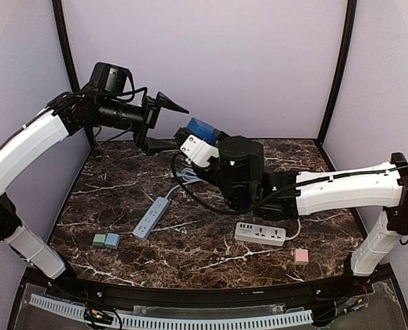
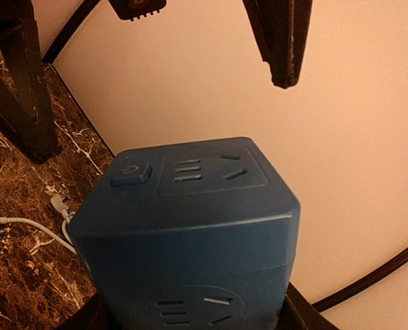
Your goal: Insert the plug
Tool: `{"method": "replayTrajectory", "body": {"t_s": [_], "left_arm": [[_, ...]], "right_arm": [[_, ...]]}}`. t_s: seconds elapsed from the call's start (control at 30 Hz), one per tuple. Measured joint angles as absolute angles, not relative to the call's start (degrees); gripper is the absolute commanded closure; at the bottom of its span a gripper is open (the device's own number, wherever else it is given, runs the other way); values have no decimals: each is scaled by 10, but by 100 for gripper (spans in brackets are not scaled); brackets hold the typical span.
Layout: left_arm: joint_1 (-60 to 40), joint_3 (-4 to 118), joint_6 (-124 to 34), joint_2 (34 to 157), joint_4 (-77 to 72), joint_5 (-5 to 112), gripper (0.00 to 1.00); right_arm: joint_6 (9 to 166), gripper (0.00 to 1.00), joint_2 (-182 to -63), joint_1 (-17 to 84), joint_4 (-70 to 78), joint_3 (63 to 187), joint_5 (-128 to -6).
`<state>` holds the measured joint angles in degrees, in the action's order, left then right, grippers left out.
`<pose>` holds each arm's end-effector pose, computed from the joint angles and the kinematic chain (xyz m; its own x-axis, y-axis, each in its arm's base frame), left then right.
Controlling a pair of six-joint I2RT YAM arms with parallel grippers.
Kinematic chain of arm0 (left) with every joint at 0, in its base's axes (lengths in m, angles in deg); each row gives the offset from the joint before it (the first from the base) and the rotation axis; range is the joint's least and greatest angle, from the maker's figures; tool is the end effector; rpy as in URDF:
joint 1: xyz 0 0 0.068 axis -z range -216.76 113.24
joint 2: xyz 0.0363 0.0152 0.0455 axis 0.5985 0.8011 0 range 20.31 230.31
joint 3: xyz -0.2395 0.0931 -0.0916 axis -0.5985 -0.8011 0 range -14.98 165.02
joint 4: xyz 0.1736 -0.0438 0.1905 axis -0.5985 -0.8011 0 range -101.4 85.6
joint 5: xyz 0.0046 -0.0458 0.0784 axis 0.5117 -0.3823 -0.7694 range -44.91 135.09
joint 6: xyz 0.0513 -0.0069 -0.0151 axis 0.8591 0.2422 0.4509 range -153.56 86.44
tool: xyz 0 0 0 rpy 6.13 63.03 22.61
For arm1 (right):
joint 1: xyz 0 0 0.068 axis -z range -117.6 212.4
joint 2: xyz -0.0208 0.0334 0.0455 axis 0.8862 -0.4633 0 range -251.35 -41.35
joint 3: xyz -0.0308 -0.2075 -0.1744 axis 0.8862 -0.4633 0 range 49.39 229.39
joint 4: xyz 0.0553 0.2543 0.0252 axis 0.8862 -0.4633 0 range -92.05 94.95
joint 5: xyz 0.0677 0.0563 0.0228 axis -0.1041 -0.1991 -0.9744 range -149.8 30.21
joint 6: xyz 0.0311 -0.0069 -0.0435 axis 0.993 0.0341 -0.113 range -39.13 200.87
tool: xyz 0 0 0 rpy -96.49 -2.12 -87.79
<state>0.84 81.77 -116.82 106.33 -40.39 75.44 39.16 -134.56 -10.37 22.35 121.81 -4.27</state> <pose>0.2472 -0.2131 0.4367 -0.9221 -0.3715 0.1079 -0.2313 0.3060 -0.9235 0.1403 0.3534 0.3406 0.1846 -0.6765 -0.7129 -0.2332 0.6745 -0.7005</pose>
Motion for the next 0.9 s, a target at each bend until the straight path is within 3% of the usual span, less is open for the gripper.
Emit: {"method": "replayTrajectory", "body": {"t_s": [0.9], "left_arm": [[28,797,-1180,1075,-345,746,17]], "right_arm": [[374,68,-1398,-104,190,1293,-25]]}}
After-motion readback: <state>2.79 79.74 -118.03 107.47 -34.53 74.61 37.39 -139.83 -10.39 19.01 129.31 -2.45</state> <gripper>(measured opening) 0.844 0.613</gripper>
